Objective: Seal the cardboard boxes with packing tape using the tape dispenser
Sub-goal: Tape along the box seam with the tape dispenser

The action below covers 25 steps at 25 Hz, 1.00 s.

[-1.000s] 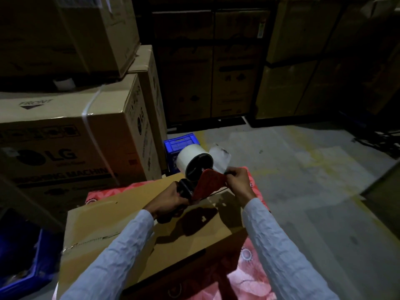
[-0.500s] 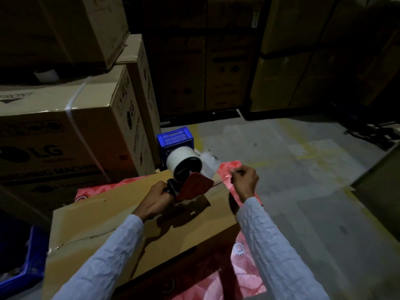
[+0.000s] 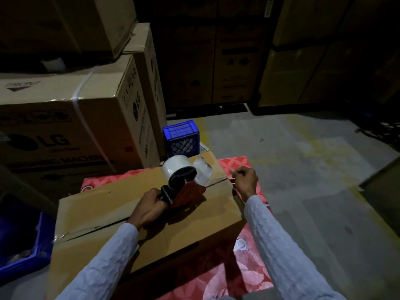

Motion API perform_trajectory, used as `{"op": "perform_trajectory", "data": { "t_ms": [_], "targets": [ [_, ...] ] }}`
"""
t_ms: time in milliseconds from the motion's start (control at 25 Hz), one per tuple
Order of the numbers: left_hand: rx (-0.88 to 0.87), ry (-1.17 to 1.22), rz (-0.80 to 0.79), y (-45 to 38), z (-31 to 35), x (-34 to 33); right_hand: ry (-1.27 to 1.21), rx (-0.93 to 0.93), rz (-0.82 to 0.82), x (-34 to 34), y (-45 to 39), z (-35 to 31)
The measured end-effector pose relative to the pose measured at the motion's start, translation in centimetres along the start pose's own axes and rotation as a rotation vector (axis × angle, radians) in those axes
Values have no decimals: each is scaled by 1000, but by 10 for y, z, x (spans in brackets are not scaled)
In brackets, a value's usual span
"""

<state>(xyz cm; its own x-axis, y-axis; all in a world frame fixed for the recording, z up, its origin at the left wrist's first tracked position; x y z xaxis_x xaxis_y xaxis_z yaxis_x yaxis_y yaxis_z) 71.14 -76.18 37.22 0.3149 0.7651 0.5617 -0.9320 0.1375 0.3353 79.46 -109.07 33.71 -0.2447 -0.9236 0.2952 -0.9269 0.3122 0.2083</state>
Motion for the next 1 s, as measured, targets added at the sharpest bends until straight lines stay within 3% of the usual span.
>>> {"op": "perform_trajectory", "data": {
  "t_ms": [400, 520, 640, 800, 1000],
  "targets": [
    [10, -36, -7, -5, -9, -4, 100, 27, -9, 2, -5, -3],
    [18, -60, -17, -4, -10, -8, 78, -98, -1, 2, -5, 10],
    [26, -77, -8, -5, -11, -9, -184, -355, -36, -4, -4, 31],
    [32, -118, 2, -6, -16, -10, -365, -469, -58, -13, -12, 58],
    [20, -154, 4, -9, -17, -13, -308, -604, -215, -22, -27, 73]
  ]
}}
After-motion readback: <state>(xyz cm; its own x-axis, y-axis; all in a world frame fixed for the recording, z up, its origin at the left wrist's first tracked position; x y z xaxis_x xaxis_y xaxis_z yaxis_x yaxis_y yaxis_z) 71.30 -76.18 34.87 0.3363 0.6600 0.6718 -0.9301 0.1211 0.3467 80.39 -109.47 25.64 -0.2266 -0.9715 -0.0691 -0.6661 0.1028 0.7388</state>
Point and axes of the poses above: each hand's wrist, its own y-axis away from the middle knuckle, its own x-axis out of the back of the hand, z = x × y, the point moved 6 cm from there along -y, towards the middle knuckle, and after that the axes turned 8 degrees about -z, right-handed, at the moved point
